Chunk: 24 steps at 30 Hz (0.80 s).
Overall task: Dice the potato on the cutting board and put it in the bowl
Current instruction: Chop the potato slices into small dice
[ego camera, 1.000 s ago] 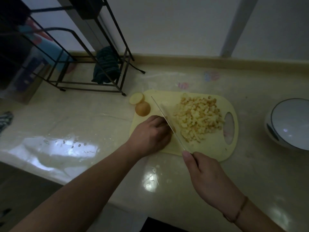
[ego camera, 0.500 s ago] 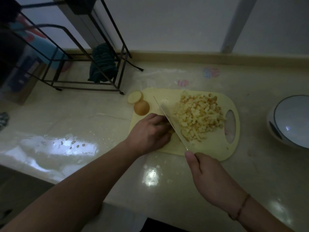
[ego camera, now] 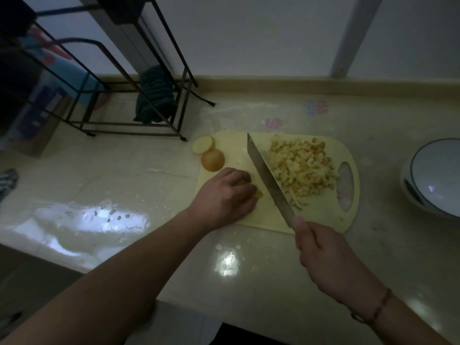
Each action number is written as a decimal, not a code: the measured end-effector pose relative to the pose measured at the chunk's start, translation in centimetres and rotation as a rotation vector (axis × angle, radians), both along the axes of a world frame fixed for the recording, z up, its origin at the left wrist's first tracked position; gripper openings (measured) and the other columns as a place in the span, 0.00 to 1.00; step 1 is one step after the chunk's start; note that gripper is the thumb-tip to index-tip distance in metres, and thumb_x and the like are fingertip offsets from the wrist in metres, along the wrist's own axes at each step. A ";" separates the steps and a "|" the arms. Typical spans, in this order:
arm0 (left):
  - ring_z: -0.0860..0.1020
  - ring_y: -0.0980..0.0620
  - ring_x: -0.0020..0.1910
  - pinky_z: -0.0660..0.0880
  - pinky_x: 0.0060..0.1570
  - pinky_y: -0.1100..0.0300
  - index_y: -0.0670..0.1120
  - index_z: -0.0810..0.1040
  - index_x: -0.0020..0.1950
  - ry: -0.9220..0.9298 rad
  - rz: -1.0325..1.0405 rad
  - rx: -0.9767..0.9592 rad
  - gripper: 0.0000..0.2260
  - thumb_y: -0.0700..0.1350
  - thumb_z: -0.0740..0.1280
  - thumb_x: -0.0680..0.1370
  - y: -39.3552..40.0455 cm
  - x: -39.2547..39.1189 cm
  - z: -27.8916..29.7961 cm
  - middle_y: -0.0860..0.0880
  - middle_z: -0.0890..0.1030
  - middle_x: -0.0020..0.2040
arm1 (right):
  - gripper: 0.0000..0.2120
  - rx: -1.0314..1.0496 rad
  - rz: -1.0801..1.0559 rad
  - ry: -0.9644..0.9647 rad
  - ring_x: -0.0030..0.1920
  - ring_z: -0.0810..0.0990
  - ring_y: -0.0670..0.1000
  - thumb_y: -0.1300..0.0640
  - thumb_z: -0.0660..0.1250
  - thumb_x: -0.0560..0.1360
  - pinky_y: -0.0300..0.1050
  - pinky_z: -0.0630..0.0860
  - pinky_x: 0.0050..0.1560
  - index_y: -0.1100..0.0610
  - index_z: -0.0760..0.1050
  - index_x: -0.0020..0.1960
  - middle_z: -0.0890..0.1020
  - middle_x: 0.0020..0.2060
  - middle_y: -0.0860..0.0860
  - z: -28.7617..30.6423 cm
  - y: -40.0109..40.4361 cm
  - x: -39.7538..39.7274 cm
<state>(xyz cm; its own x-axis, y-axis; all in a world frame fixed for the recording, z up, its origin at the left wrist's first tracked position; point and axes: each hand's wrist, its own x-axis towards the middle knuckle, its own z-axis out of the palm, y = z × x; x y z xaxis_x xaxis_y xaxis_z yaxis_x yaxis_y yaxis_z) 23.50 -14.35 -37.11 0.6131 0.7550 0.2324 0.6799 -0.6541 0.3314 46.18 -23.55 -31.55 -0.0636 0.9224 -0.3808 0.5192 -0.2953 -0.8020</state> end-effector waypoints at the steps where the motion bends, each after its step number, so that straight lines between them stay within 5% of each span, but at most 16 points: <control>1: 0.80 0.42 0.49 0.78 0.47 0.53 0.42 0.85 0.52 -0.004 -0.001 -0.005 0.10 0.47 0.74 0.75 -0.1 -0.2 0.0 0.41 0.82 0.53 | 0.31 0.013 0.005 -0.003 0.26 0.71 0.46 0.33 0.47 0.72 0.45 0.70 0.34 0.60 0.69 0.33 0.74 0.25 0.52 0.2 -0.1 -0.1; 16: 0.80 0.41 0.53 0.78 0.47 0.49 0.41 0.85 0.54 -0.027 -0.018 -0.010 0.12 0.48 0.70 0.78 0.0 -0.8 -0.9 0.41 0.81 0.55 | 0.23 0.124 0.074 -0.042 0.32 0.75 0.41 0.37 0.51 0.74 0.31 0.67 0.35 0.51 0.66 0.30 0.74 0.23 0.44 0.2 -1.7 -0.6; 21: 0.80 0.41 0.52 0.78 0.46 0.50 0.42 0.85 0.55 -0.008 -0.034 0.019 0.12 0.49 0.70 0.79 0.3 -0.9 -0.8 0.42 0.82 0.54 | 0.23 0.134 0.065 -0.053 0.35 0.76 0.42 0.35 0.48 0.74 0.33 0.69 0.38 0.49 0.67 0.32 0.78 0.31 0.42 0.1 -2.3 -0.5; 24: 0.79 0.42 0.51 0.78 0.46 0.50 0.42 0.85 0.55 -0.003 -0.035 0.018 0.11 0.48 0.71 0.78 0.2 -0.9 -0.9 0.42 0.82 0.54 | 0.22 0.120 0.055 -0.066 0.33 0.76 0.43 0.34 0.48 0.73 0.34 0.70 0.38 0.49 0.67 0.32 0.75 0.26 0.48 0.0 -2.4 -0.7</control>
